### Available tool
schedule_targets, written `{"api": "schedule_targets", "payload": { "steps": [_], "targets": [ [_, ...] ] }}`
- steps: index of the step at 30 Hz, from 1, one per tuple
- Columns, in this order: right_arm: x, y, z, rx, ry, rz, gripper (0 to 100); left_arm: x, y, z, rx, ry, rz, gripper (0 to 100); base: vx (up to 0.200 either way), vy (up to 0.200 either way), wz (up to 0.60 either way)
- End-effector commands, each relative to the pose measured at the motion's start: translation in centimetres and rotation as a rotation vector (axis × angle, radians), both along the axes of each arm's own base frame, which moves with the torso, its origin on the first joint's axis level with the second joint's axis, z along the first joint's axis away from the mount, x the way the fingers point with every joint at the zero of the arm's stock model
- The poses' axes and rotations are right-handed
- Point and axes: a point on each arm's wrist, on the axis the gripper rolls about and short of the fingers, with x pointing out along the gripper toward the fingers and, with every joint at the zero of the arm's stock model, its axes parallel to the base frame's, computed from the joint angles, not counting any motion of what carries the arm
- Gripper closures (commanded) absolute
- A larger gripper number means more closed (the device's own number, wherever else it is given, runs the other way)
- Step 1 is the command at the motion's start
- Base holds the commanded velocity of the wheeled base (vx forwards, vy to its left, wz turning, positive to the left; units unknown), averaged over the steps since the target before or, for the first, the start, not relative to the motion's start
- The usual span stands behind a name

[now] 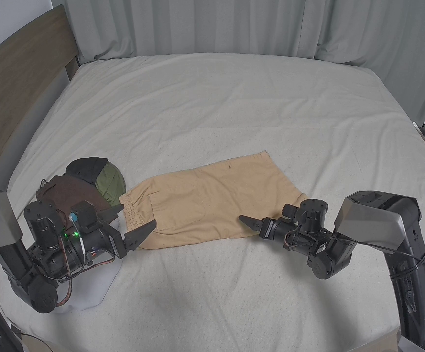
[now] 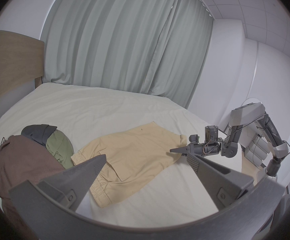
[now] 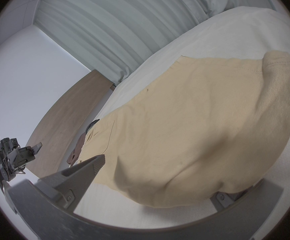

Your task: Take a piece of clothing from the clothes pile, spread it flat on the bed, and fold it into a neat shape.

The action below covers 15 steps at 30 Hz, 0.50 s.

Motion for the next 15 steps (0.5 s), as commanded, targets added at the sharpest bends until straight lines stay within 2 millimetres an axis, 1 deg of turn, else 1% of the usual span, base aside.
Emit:
{"api": "schedule_targets", "payload": {
  "steps": [1,2,3,12,15],
  "targets": [
    [-0.05,0.03,-0.25,-0.002,0.002,-0.002,0,0.28,0.00,-0.09,-0.001,-0.002,0.004,0,0.000,0.000,0.00],
    [-0.02,-0.03,-0.23,-0.001,0.001,-0.003,0,0.30,0.00,-0.07,-0.001,-0.003,0.004,0,0.000,0.000,0.00],
    [-0.02,-0.03,-0.29,-0.001,0.001,-0.003,100,0.32,-0.01,-0.02,-0.002,-0.005,0.004,0,0.000,0.000,0.00],
    [-0.16,-0.02,-0.39,-0.004,0.006,-0.002,100,0.38,-0.03,-0.11,-0.002,-0.003,0.000,0,0.000,0.000,0.00],
    [-0.18,-0.03,-0.41,-0.004,0.006,-0.002,100,0.86,-0.01,0.10,-0.007,-0.019,0.005,0,0.000,0.000,0.00]
  ]
}}
